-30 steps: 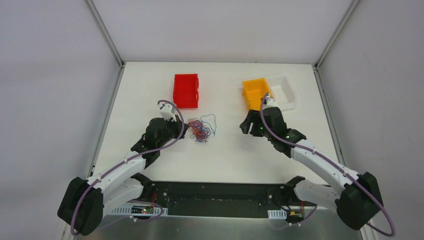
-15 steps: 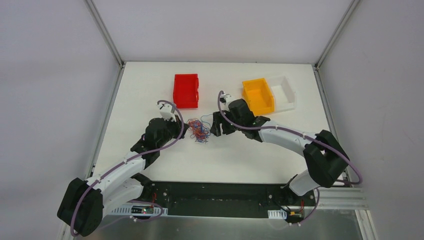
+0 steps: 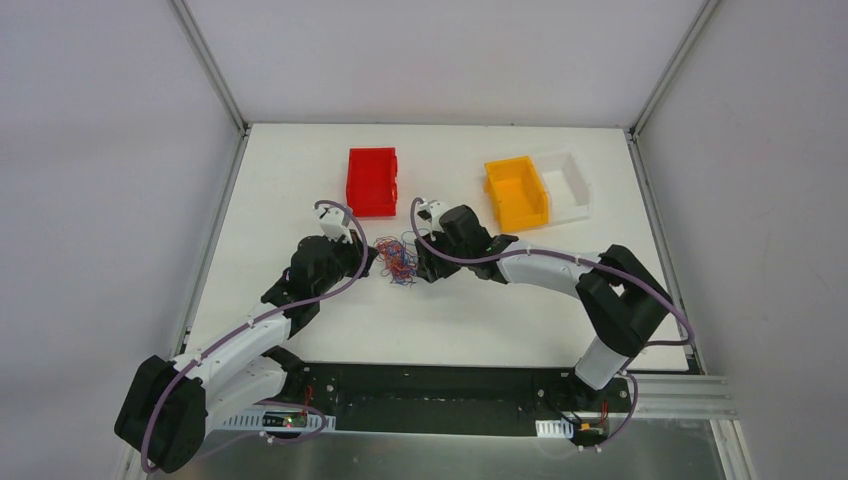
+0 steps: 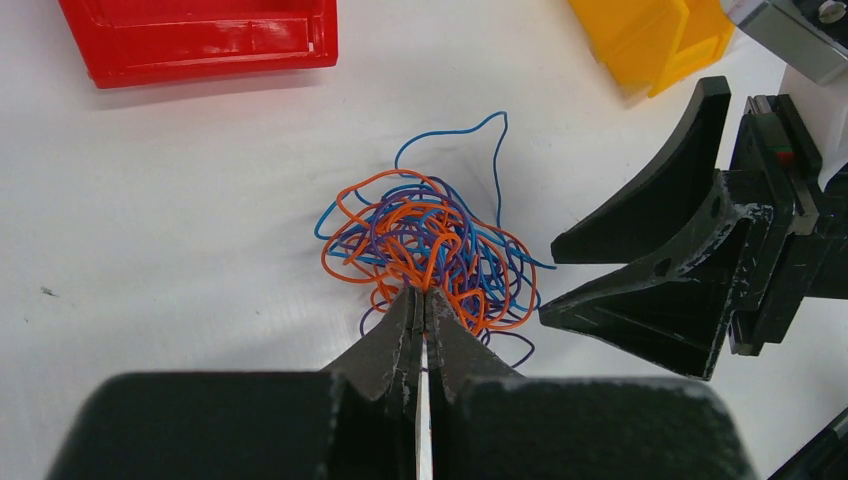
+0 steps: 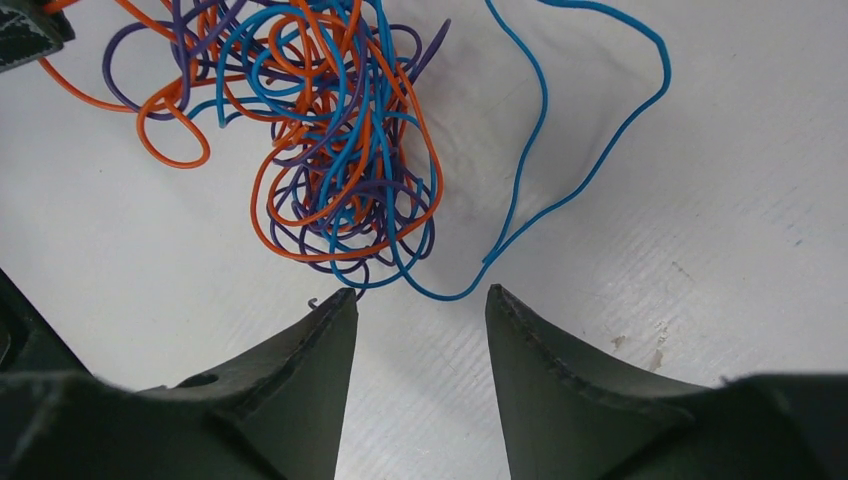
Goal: Untangle the cables
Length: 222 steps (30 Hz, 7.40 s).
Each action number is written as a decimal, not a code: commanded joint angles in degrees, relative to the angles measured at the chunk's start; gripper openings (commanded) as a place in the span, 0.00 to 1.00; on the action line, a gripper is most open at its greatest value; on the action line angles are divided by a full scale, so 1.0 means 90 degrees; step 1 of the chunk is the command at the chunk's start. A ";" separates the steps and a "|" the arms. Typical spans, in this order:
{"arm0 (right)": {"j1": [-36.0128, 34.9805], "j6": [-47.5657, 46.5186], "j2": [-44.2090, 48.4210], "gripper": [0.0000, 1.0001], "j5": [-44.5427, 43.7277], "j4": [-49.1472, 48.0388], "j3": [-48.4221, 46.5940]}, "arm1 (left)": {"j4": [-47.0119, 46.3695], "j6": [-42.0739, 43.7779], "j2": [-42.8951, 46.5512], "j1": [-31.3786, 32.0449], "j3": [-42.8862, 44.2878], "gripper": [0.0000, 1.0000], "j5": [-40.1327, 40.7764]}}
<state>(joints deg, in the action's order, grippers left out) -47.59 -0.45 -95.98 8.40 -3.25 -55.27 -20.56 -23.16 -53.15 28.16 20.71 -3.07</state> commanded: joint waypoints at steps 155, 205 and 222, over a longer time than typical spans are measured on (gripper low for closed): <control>0.5601 0.4163 -0.0204 0.00 -0.0812 0.0429 -0.2577 | 0.1141 0.0268 -0.0264 0.0035 0.0629 0.00 0.1386; 0.5614 0.3916 -0.0896 0.12 -0.1157 0.1122 -0.2308 | 0.1193 0.0259 -0.0117 0.0035 0.0609 0.00 0.1259; 0.4454 0.2666 0.1591 0.79 -0.0886 0.1648 -0.1384 | 0.0885 0.0343 -0.0226 0.0035 0.0612 0.00 0.0482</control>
<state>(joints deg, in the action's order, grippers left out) -4.47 27.05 -86.85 -4.36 11.14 -72.40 -8.78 -21.37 -55.11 28.16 25.87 5.65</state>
